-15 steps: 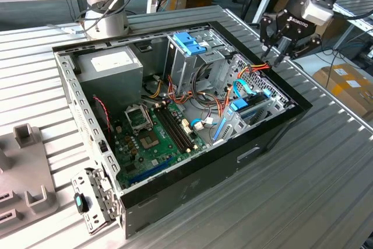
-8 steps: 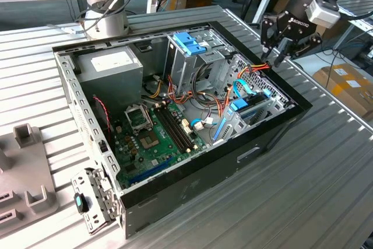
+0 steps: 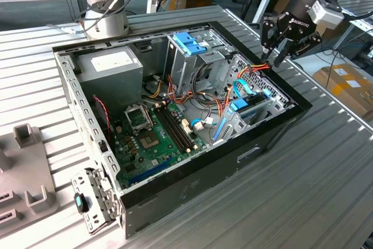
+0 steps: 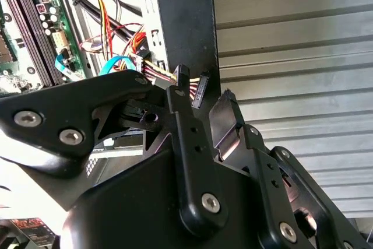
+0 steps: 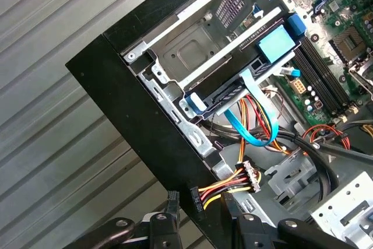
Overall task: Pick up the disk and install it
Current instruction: 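Insert the second disk wire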
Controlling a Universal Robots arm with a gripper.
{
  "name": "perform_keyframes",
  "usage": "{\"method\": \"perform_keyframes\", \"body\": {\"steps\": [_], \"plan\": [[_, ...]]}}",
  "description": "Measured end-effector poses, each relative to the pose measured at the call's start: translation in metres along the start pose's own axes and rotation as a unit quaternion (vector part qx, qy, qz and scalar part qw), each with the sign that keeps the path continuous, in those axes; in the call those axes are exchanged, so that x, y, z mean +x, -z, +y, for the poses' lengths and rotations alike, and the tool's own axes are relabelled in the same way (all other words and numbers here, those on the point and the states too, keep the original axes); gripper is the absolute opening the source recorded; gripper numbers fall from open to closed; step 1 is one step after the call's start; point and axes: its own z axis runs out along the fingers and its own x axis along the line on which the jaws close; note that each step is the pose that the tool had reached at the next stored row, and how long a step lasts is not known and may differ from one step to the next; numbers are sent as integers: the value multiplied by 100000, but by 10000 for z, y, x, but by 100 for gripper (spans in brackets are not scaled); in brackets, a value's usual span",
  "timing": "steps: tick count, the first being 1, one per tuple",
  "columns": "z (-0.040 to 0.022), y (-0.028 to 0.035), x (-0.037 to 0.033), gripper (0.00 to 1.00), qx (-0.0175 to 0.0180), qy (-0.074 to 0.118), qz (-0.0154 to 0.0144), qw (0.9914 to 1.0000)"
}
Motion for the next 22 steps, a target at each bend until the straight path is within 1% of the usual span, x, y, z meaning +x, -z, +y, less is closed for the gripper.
{"method": "perform_keyframes", "body": {"steps": [11, 12, 14, 17, 18, 19, 20, 21, 22], "plan": [[0, 0, 0, 42, -4, 77, -4, 100000], [0, 0, 0, 42, -24, 378, -6, 99999], [0, 0, 0, 42, -97, 1733, -32, 99985], [0, 0, 0, 42, -248, 4272, -71, 99908], [0, -1, 0, 42, -325, 5659, -97, 99839], [0, -1, 0, 42, -404, 7071, -122, 99749], [0, -1, 0, 42, -508, 8914, -151, 99601], [0, -3, 0, 42, -643, 11243, -191, 99364], [0, -4, 0, 42, -719, 12562, -214, 99205]]}}
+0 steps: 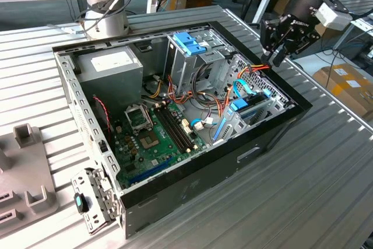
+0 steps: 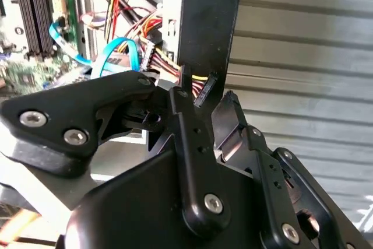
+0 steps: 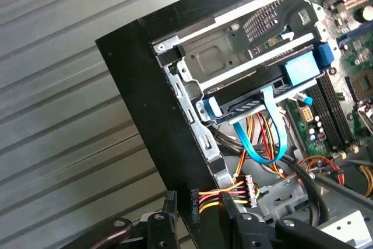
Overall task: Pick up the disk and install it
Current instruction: 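Insert the second disk wire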
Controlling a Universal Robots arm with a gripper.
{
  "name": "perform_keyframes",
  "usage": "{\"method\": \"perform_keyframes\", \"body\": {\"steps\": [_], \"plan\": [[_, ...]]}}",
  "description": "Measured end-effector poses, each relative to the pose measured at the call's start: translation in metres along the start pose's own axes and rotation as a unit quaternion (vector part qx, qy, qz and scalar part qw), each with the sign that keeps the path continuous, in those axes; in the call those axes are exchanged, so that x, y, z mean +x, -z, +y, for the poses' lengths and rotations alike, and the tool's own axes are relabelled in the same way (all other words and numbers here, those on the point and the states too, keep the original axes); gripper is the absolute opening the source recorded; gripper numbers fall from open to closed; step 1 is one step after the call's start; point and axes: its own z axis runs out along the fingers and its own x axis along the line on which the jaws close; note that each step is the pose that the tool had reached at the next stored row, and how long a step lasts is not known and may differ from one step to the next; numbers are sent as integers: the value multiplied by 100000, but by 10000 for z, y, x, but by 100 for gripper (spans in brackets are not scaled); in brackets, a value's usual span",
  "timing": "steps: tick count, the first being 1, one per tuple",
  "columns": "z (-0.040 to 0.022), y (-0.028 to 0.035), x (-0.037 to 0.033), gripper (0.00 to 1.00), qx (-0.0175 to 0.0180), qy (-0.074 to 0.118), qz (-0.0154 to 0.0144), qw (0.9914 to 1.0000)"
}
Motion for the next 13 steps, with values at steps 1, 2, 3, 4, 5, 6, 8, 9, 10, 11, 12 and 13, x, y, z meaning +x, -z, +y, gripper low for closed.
{"method": "perform_keyframes", "body": {"steps": [1, 2, 3, 4, 5, 6, 8, 9, 10, 11, 12, 13], "plan": [[0, -1, 0, 42, -61, 1034, -15, 99995], [0, -1, 0, 42, -106, 1853, -28, 99983], [0, -2, 0, 42, -158, 2721, -42, 99963], [0, -3, 0, 42, -215, 3755, -60, 99929], [0, -2, 0, 42, -265, 4612, -72, 99893], [0, -2, 0, 42, -268, 4625, -76, 99893], [0, -3, 0, 42, -265, 4631, -78, 99892], [0, -3, 0, 42, -265, 4634, -76, 99892], [0, -3, 0, 42, -266, 4634, -77, 99892], [0, -4, 1, 42, -255, 4644, -56, 99892], [-1, -6, 0, 42, -230, 4665, -7, 99891], [2, -10, -5, 42, -171, 4709, 181, 99889]]}}
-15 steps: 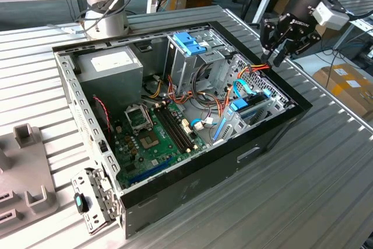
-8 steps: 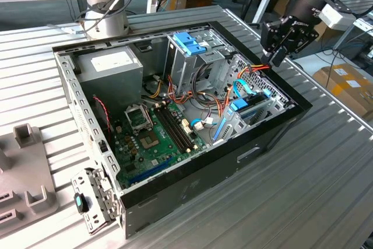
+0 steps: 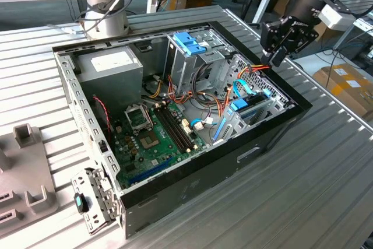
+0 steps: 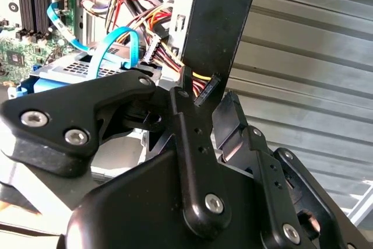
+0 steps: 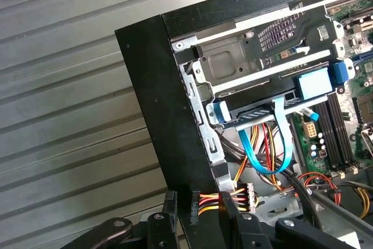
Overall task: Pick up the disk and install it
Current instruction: 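Insert the second disk wire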
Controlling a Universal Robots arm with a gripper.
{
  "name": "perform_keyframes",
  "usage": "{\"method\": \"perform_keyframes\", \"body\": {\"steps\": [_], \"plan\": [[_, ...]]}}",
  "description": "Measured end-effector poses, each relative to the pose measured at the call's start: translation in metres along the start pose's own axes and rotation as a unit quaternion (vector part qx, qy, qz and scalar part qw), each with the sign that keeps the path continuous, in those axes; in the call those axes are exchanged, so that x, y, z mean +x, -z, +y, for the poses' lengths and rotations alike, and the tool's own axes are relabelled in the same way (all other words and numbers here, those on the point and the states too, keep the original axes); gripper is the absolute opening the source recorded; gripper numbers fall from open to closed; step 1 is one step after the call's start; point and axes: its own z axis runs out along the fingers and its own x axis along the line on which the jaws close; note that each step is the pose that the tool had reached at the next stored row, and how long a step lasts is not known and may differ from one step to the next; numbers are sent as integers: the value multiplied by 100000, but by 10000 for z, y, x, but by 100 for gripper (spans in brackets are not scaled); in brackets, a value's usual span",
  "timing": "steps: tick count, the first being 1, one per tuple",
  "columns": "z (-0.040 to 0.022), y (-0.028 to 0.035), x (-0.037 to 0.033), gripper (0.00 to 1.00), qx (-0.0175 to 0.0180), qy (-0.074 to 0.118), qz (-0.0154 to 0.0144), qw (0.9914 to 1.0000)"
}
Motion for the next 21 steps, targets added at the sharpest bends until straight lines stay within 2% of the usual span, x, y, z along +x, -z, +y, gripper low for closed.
{"method": "perform_keyframes", "body": {"steps": [2, 5, 7, 10, 11, 19, 20, 21], "plan": [[4, -11, -9, 42, 125, 115, 370, 99999], [4, -14, -10, 42, 136, 197, 434, 99999], [5, -26, -11, 42, 216, 535, 734, 99996], [9, -50, -19, 42, 427, 1305, 1449, 99980], [12, -51, -26, 42, 451, 1319, 1525, 99979], [12, -51, -30, 40, 450, 1322, 1534, 99978], [13, -51, -30, 33, 453, 1322, 1533, 99978], [13, -51, -30, 33, 453, 1325, 1533, 99978]]}}
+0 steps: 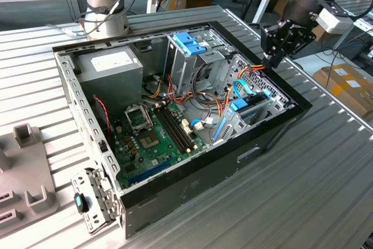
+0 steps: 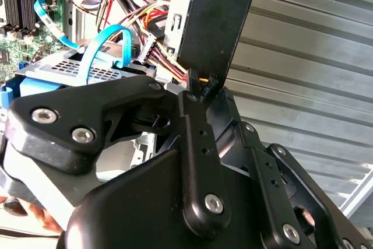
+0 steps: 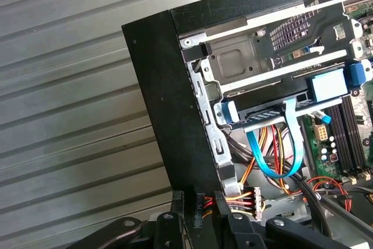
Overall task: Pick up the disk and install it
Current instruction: 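Insert the second disk wire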
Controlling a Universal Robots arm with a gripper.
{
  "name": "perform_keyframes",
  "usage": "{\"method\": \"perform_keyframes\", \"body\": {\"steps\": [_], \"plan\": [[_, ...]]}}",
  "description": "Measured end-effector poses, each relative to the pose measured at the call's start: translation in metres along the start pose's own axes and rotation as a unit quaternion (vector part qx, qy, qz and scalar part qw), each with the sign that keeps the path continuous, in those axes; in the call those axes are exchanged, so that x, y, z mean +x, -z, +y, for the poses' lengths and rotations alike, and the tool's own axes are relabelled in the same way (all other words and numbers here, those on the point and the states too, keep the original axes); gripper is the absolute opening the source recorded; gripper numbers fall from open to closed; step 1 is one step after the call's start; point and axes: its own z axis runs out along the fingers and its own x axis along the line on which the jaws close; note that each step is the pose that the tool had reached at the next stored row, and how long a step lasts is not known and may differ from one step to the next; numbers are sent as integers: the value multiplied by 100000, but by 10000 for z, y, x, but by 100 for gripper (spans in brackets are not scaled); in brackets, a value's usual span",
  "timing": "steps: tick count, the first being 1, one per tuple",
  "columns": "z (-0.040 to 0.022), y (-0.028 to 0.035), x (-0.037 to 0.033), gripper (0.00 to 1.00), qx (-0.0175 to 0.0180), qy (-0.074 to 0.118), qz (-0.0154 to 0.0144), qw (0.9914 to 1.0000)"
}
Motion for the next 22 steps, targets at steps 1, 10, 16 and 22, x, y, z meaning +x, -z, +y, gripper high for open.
{"method": "perform_keyframes", "body": {"steps": [1, 10, 16, 22], "plan": [[0, 5, -1, 33, -10, -2, 7, 100000], [-1, 32, -1, 31, 2, -3, 0, 100000], [-1, 26, -1, 24, -2, -3, 1, 100000], [-1, 25, -1, 23, -8, -3, 6, 100000]]}}
